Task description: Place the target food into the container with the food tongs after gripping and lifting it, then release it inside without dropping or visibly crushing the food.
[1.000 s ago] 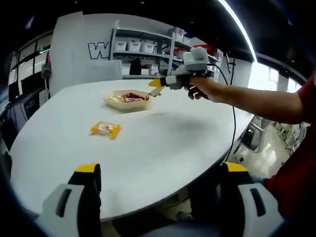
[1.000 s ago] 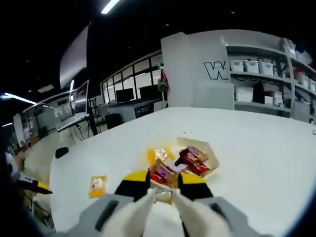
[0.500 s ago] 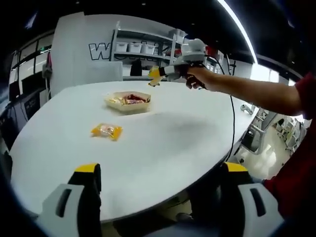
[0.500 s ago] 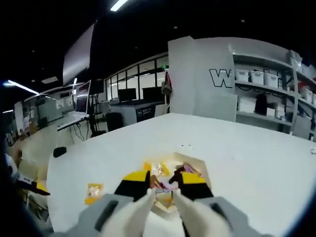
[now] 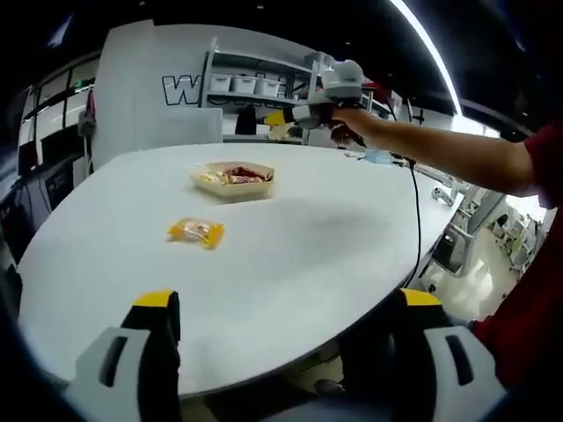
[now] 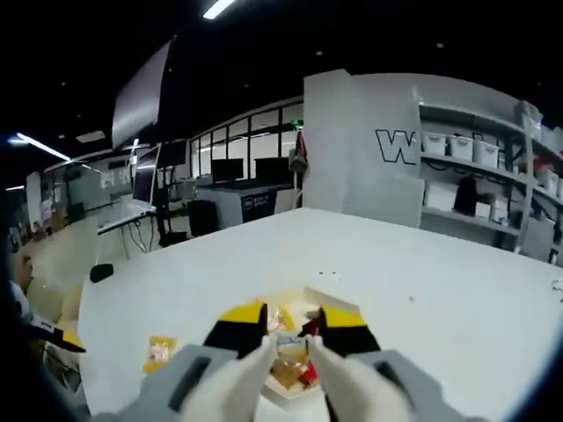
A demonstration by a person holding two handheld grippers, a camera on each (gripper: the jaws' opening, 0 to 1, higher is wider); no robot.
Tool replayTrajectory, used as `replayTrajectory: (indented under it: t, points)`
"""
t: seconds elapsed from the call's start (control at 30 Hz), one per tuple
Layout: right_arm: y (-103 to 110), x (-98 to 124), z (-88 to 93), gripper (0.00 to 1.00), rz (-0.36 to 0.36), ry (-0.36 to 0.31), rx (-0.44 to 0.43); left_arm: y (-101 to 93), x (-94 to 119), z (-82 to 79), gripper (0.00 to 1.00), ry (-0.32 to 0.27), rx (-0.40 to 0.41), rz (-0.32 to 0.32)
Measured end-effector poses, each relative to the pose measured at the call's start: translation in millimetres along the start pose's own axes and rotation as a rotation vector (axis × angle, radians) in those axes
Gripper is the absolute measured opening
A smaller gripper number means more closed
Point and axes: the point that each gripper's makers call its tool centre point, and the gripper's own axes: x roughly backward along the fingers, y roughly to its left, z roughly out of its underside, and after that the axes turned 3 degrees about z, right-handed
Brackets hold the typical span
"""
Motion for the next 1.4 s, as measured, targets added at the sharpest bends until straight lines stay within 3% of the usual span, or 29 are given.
replayTrajectory:
  t: [0.33, 0.73, 0.83, 1.2, 1.4]
  points:
    - [-7, -18, -2.0, 0.17, 0.000, 0.024, 0.016, 5.0, 0, -0.2, 0.99, 0.004, 0.002, -0.010]
    - [-11, -35, -1.1, 0.18, -0.006, 0.032, -0.024, 11.3, -1, -1.6, 0.99, 0.012, 0.004, -0.024]
    - [-8, -41, -5.5, 0.21, -0.043, 0.017, -0.053, 14.1, 1, -2.6, 0.99, 0.010, 0.009, -0.032]
    - [-14, -41, -8.5, 0.23, -0.010, -0.002, 0.012, 17.7, 0, 1.8, 0.99, 0.021, 0.015, -0.035]
    - [-15, -39, -8.1, 0.24, -0.003, 0.000, 0.002, 18.9, 2, 1.5, 0.99, 0.017, 0.015, -0.036]
